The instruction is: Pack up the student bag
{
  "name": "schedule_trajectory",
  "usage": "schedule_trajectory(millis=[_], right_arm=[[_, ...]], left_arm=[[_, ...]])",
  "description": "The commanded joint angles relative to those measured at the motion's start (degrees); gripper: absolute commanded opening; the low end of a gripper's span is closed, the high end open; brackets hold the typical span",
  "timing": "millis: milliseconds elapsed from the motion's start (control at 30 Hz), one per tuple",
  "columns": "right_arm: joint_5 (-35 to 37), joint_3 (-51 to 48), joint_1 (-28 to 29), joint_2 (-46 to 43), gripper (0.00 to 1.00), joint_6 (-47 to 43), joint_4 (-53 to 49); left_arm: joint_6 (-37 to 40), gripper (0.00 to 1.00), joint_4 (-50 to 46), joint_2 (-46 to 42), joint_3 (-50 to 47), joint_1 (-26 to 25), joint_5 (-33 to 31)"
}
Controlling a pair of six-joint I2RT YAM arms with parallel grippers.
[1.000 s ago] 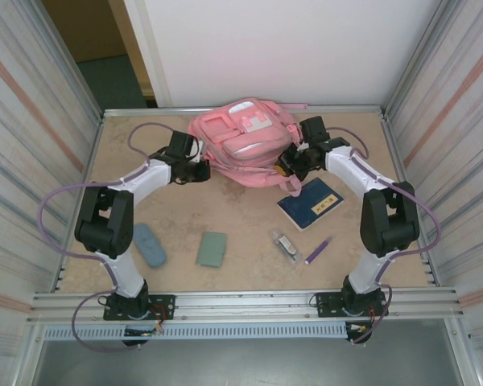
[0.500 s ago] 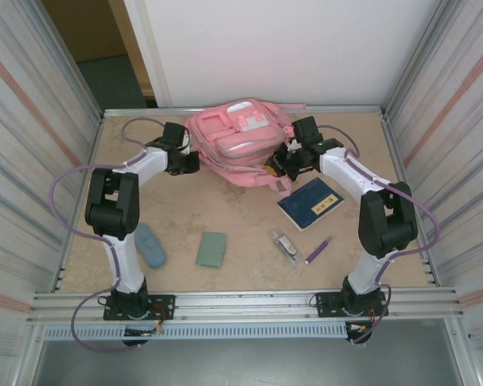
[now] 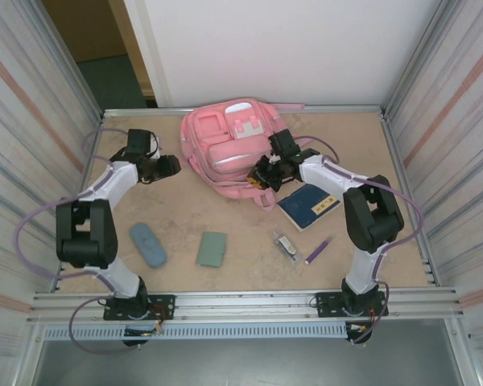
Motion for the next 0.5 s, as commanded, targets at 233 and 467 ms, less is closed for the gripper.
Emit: schedule_trajectory(millis=[233,467], right_arm=[[6.1,3.2,7.1,5.0,0.31,5.9,6.6],[8.5,4.1,3.5,-2.7,0.42,3.4,4.5]], left_arm=[[-3.7,0.58,-2.2,-5.7,-2.3,-2.6,6.3],[-4.8,0.62,-2.4,-5.7,-1.6,-8.8,2.7]])
